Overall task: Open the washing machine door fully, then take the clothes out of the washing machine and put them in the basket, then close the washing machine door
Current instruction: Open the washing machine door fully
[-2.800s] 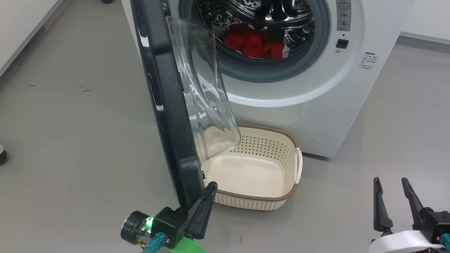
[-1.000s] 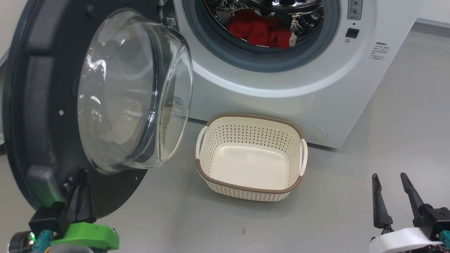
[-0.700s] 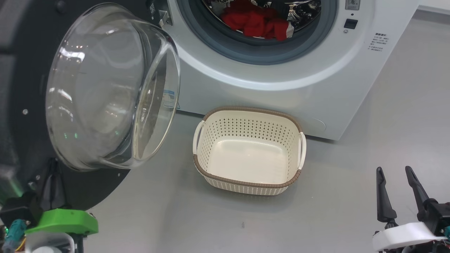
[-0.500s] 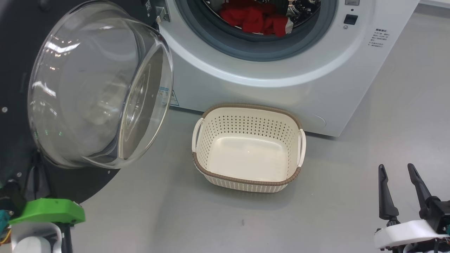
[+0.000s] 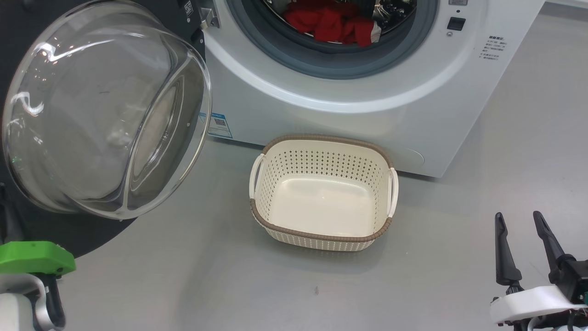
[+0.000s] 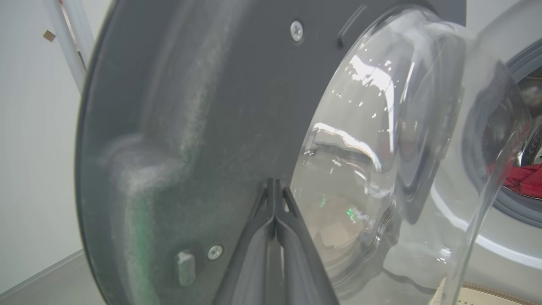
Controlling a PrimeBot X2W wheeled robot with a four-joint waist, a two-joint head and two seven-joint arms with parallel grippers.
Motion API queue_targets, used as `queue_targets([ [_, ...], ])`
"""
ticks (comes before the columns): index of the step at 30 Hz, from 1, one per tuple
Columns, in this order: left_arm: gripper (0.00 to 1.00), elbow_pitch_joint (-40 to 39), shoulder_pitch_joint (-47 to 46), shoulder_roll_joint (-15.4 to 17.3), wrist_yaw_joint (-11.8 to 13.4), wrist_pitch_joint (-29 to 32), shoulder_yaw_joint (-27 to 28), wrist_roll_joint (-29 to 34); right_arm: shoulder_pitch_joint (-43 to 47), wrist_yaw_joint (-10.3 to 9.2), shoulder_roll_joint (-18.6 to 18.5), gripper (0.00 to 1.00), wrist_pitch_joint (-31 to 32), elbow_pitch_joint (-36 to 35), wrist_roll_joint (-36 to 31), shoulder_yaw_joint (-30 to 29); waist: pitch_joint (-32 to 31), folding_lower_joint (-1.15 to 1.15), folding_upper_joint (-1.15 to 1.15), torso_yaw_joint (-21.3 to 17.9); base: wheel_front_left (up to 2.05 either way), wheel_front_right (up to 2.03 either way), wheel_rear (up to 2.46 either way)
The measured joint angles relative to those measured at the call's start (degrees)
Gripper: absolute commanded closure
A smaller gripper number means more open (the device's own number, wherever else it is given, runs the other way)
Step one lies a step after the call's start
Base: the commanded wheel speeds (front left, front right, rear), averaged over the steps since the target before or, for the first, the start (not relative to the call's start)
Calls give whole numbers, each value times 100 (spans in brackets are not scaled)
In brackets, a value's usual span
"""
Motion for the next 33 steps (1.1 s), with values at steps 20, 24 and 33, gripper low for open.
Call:
queue_targets([
  [20,100,-35,235,-205,29,-159,-154,120,-49,85,67,0,0,132,-16,49,-224,0,0,-130,0,0,0],
  [24,100,-309,495,-309,15,-169,-335,222,-48,85,105,0,0,142,-23,64,-279,0,0,-167,0,0,0],
  [33,100,-822,996,-503,-255,-176,-935,403,-52,94,156,0,0,118,-51,110,-349,0,0,-296,0,0,0],
])
